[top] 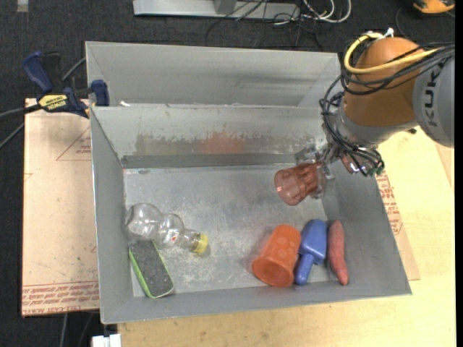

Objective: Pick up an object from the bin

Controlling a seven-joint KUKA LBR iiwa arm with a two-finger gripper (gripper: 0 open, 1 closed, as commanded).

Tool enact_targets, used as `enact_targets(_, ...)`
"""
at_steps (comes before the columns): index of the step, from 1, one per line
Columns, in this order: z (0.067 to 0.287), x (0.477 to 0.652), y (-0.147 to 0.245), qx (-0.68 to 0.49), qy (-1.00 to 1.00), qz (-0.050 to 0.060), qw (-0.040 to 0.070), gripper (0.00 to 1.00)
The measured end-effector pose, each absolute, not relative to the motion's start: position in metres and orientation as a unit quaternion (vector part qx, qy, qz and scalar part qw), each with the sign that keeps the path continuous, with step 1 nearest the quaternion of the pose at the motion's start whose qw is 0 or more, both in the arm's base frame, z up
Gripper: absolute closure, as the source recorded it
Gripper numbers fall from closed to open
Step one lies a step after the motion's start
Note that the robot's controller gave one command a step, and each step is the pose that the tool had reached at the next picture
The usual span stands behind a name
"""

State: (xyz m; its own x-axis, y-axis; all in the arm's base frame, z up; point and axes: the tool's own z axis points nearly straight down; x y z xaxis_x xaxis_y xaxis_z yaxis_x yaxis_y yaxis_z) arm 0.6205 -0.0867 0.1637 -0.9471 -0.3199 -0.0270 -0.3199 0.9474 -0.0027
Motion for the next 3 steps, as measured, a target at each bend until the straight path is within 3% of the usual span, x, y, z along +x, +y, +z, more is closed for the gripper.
enact_targets(1,0.103,0.637,-0.096,-0.158,0.987,0.000,0.018,1.00)
enact_targets(2,0.165,0.619,-0.092,-0.149,0.989,0.002,0.013,1.00)
enact_targets(3,0.103,0.643,-0.088,-0.149,0.989,0.000,0.021,1.00)
